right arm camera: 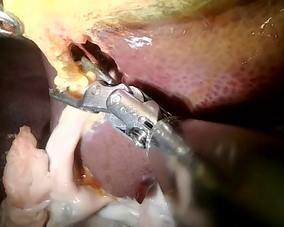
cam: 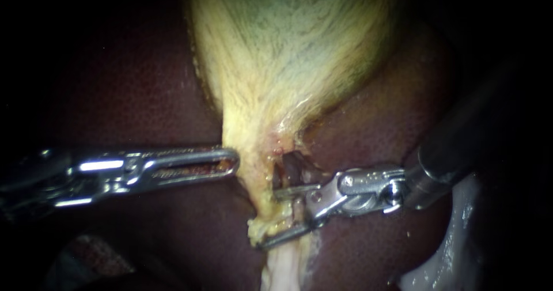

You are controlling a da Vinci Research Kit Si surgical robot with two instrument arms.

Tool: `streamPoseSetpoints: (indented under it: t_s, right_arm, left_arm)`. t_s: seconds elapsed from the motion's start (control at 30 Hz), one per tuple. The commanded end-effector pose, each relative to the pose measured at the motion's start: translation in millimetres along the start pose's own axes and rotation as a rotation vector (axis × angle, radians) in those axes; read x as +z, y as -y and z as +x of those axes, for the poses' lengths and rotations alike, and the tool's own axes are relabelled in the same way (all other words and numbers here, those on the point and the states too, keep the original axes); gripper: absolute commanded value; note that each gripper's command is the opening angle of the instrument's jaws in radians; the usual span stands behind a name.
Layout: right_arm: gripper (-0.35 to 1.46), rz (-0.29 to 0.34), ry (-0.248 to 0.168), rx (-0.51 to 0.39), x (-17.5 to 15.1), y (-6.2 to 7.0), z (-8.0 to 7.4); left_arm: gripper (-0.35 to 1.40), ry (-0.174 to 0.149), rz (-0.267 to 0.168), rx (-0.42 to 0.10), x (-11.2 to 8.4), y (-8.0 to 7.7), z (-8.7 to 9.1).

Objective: Going back second clip left tube

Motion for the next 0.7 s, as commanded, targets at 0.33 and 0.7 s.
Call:
streamPoseSetpoints:
  t_s: [0.33, 0.7]
  right_arm:
    - [0.6, 0.011, -0.004, -0.034, -6.5, 1.3, 0.8]
    - [0.6, -0.001, -0.009, -0.091, -13.2, 2.6, 4.0]
  left_arm:
    - [-0.35, 0.0, 0.0, 0.001, 0.0, -0.1, 0.0]
    - [-0.35, 0.0, 0.0, 0.001, 0.2, -0.3, 0.0]
